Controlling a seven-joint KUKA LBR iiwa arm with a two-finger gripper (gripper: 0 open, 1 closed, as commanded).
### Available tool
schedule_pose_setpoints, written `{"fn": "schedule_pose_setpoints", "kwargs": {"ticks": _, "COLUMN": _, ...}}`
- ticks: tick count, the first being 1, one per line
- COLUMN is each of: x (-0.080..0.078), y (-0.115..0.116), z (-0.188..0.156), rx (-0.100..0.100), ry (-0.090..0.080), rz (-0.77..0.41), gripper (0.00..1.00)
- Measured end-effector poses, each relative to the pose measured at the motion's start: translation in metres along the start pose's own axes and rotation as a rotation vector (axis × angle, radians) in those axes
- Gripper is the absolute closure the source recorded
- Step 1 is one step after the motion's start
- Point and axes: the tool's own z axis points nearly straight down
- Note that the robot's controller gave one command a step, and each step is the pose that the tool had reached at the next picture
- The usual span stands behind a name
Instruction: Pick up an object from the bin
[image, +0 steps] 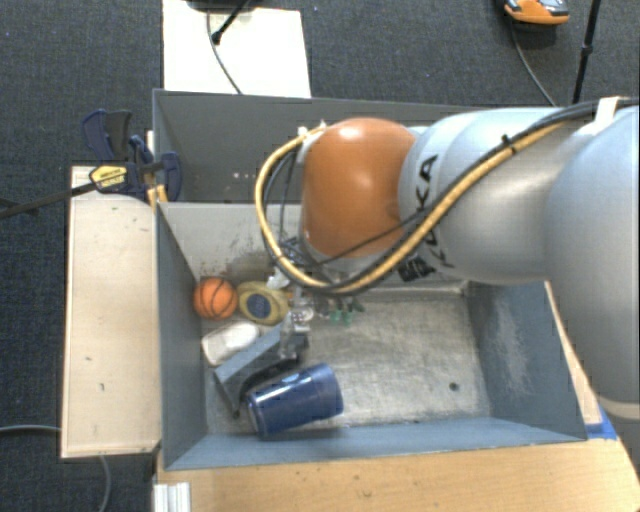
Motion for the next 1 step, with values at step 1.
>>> {"fn": "schedule_pose_setpoints", "kwargs": {"ticks": 1, "x": 0.0055, "y": -0.0075, "z": 0.0163, "rx": 0.002, "ry": 0.007, "rz": -0.004, "gripper": 0.0}}
